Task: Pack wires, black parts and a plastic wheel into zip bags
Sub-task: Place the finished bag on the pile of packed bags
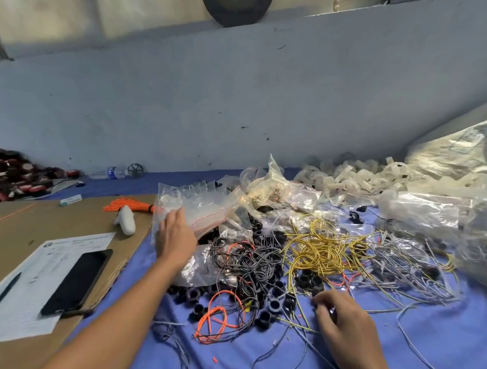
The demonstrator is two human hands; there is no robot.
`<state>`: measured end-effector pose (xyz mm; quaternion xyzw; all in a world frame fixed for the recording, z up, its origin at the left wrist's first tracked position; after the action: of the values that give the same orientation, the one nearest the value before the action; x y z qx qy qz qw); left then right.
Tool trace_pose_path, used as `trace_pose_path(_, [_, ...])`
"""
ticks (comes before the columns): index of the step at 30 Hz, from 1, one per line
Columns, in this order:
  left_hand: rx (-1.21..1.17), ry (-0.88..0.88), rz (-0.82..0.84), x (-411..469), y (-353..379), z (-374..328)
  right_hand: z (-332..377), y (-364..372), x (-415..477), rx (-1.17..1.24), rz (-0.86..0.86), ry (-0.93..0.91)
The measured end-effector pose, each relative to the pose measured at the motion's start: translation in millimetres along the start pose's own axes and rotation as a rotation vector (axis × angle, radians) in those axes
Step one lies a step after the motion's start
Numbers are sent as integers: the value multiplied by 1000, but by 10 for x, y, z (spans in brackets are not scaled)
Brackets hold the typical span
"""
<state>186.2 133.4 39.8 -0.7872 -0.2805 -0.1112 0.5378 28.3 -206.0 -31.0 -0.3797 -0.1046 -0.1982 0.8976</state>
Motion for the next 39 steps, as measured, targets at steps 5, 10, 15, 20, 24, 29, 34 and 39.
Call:
trace_pose_path(5, [235, 76, 364, 496, 386, 434, -16, 10, 21, 7, -14, 61])
trace_pose_path(10, [199, 241, 328, 530, 455, 357, -20, -21, 22, 51, -75, 93])
trace_pose_path(15, [116, 367, 237, 462, 418, 164, -37, -26, 1, 31, -57, 71])
trace_pose_path(20, [142, 261, 151, 495, 378, 170, -39, -35, -8, 30, -70, 51])
trace_pose_path(24, [-11, 128, 134, 516, 230, 131, -41, -34, -9, 40, -93, 38])
trace_pose_path(29, [-284, 35, 164, 309, -98, -118, -40, -36, -16, 63, -91, 27])
trace_pose_path(34, [-460, 205, 358, -612, -259, -680, 89, -135, -70, 53, -227, -147])
trace_pose_path(39, [-627, 237, 474, -1669, 55, -1084, 302, -41, -191, -88, -217, -499])
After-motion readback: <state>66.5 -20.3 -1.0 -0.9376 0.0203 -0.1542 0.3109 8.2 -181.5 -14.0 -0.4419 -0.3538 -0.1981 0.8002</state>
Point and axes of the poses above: each hand's wrist, its own x-axis towards the middle knuckle, its own y-axis out of the palm, z = x × y, the point moved 6 cm from there along x, towards the middle knuckle, and after that the axes turned 7 degrees about -z, right-handed, at the moved point
